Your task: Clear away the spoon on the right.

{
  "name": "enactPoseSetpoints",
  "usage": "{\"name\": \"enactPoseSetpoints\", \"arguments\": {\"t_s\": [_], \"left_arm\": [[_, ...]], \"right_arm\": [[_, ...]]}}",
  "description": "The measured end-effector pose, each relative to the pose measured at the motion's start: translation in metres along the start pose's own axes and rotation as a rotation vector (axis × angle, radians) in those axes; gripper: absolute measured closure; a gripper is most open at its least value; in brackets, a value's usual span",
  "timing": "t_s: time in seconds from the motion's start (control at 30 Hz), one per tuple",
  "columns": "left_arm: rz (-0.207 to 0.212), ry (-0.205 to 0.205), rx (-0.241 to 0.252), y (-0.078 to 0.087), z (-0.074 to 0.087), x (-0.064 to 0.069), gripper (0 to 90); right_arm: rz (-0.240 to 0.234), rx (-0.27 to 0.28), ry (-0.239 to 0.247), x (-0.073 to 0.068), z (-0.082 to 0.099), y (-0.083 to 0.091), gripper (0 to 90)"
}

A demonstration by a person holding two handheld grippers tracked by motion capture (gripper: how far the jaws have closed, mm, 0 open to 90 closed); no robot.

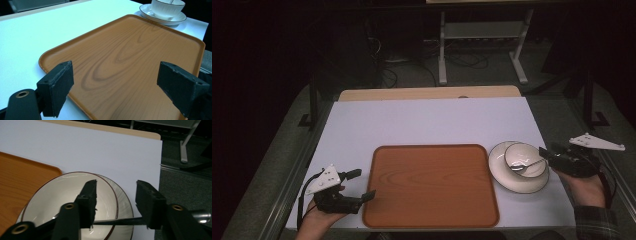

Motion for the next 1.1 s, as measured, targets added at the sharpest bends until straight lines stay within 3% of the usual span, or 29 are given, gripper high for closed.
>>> {"name": "enactPoseSetpoints", "arguments": {"t_s": [0.17, 0.3, 0.57, 0.77, 1.1], "left_arm": [[0.002, 0.0, 0.004, 0.0, -0.001, 0.002, 13.4], [0.0, -0.007, 0.0, -0.001, -0.001, 0.002, 13.5], [-0.002, -0.01, -0.004, -0.001, -0.001, 0.002, 13.5], [-0.001, -0.012, -0.007, -0.001, 0.0, 0.003, 13.5], [-0.005, -0.012, -0.007, -0.001, 0.0, 0.002, 13.5]], "right_arm": [[-0.011, 0.01, 0.006, -0.009, 0.007, 0.012, 45.7], [0.013, -0.002, 0.018, -0.014, 0.018, 0.023, 45.2], [0.037, -0.026, -0.024, -0.005, 0.032, 0.028, 44.5], [0.039, -0.037, -0.077, 0.005, 0.037, 0.025, 43.3], [0.018, -0.037, -0.111, 0.01, 0.033, 0.009, 40.3]]}}
Point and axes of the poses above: each handheld gripper's, and its own axes: y roughly backward along the jaws, z roughly out of its underside, x roughly to its right, the point moved 10 cm from there along -y, roughly forward along the jaws, and after that the axes turned 1 degree about -y, right-handed, at the moved point
